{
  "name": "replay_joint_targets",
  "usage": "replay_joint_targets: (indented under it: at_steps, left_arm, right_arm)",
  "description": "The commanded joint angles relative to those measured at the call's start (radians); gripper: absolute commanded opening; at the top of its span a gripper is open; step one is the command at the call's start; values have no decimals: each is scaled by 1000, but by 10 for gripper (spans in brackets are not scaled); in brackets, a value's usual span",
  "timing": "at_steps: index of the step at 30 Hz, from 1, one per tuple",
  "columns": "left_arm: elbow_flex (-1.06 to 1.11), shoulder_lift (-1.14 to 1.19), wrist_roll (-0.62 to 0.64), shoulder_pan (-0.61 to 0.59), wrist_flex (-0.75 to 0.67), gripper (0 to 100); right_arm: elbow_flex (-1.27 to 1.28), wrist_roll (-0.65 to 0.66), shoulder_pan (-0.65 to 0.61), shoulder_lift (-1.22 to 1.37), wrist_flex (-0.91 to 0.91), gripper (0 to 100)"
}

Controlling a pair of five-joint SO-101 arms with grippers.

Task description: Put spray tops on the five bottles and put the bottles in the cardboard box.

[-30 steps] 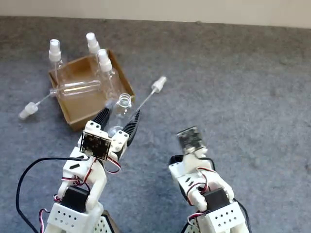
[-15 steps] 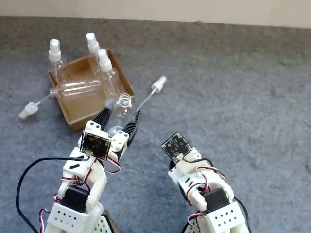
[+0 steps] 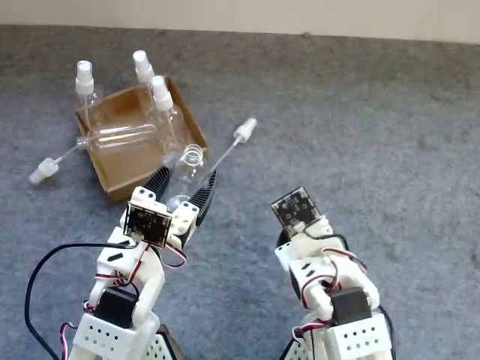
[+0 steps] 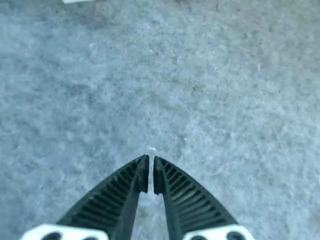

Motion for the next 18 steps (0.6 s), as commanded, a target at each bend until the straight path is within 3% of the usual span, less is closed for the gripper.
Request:
replay_joint_targets:
  at_steps: [1, 9, 18]
  left_arm:
    - [16, -15, -5, -16, 2, 88]
    - [16, -15, -6, -16, 2, 88]
    - [16, -15, -6, -16, 2, 88]
  right_arm:
    - [-197, 8, 12, 176, 58, 28]
    - [-372, 5, 10, 533, 54, 28]
    - [-475, 5, 10, 645, 54, 28]
